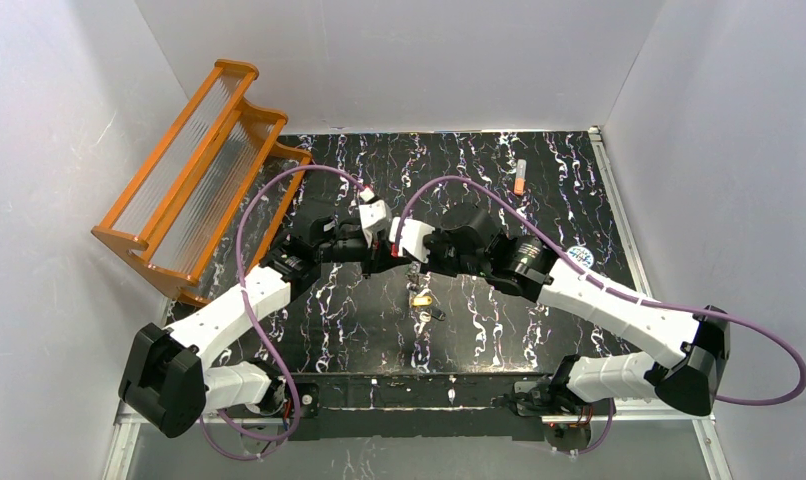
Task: Remove the keys from the keyring
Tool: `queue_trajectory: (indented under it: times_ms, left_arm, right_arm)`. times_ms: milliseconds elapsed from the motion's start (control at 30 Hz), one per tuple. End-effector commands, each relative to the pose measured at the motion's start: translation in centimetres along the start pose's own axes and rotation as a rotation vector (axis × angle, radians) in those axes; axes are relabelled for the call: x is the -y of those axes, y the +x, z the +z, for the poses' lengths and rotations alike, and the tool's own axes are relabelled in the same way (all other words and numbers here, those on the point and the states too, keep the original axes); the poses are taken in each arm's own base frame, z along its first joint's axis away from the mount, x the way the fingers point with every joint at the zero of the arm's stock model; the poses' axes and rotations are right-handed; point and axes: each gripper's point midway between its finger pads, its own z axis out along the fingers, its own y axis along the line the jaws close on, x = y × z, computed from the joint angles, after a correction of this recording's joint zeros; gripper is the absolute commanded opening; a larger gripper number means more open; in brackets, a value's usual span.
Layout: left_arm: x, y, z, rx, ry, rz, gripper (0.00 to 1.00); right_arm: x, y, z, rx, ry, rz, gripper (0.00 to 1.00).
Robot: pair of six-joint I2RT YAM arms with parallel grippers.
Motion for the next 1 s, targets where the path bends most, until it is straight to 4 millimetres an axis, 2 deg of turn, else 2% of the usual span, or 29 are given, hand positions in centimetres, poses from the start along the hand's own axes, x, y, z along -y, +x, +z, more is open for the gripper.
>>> queue_trajectory:
  times_ms: [0,133,467,800,967]
  left_arm:
    - [1.1,-2.0,-0.3,0.085,0.041,0.005,0.00]
    - [1.1,-3.2,-0.6,0.170,0.045,-0.038,0.00]
    - [1.2,-4.3,-0.8,0.264,0.039,-0.112,0.00]
    - [0.7,-5.1,-1.0,0.319,-0.004,-0.192,0.00]
    - [1.3,-5.8,-1.4,0.372,0.018,-0.210,0.00]
  right_arm:
    - [1.7,-1.6,-1.6,0.080,0.096,0.032,0.01]
    - [1.5,-0.6,-1.8,0.091,0.128,0.049,0.01]
    - [0.7,1.1,-1.3,0.140,0.174,0.091,0.01]
    - [-0.6,1.3,0.0,0.160,0.132,0.099,0.01]
    - [-0.7,2.0,0.6,0.160,0.155,0.107,0.01]
